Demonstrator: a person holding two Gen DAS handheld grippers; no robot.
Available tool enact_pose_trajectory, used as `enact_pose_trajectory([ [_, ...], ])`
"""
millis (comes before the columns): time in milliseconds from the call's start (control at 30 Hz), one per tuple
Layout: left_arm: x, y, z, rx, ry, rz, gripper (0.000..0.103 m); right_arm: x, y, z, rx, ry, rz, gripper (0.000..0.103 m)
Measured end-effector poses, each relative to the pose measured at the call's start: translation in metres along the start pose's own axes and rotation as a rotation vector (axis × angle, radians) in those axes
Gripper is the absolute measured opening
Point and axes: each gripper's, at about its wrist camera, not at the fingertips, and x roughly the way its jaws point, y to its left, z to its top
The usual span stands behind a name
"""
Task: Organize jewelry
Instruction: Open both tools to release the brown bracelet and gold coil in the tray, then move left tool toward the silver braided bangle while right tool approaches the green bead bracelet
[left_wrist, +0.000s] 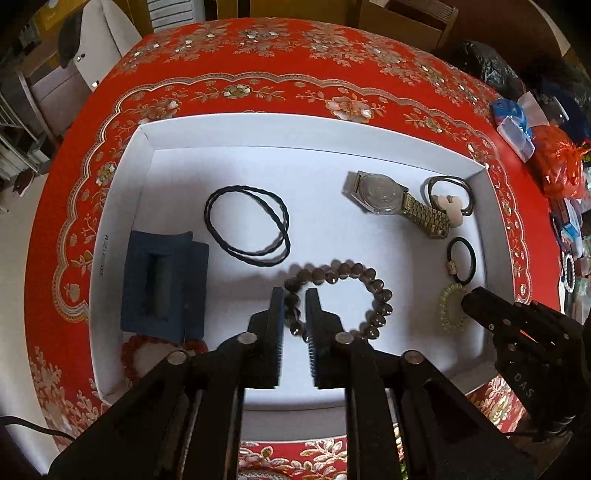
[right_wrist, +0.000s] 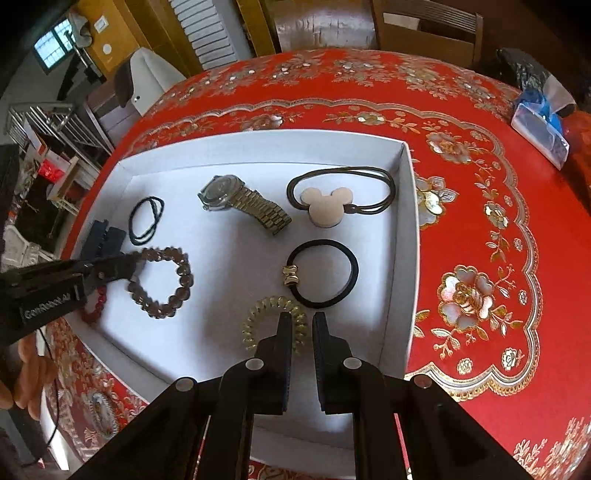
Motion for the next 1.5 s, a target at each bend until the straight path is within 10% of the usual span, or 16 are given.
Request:
enact_pose_trajectory([
  [100,-0.005,0.001,-0.003,-0.005,-0.008,0.000,0.040,-0.011,0.000,-0.004,0.007,-0.015,0.009,0.011],
  [233,-0.014,0.002,-0.009,-0.006,-0.023,0.002,0.041,-0.028,0.005,-0.014,0.011,-0.042,0.014,0.043],
  [1500,-0.087,0.050,-0.139,-0.009,-0.164,0.085,0.041,-0.071,0.086,-0.125,-0.005,-0.064,0.018,0.044],
])
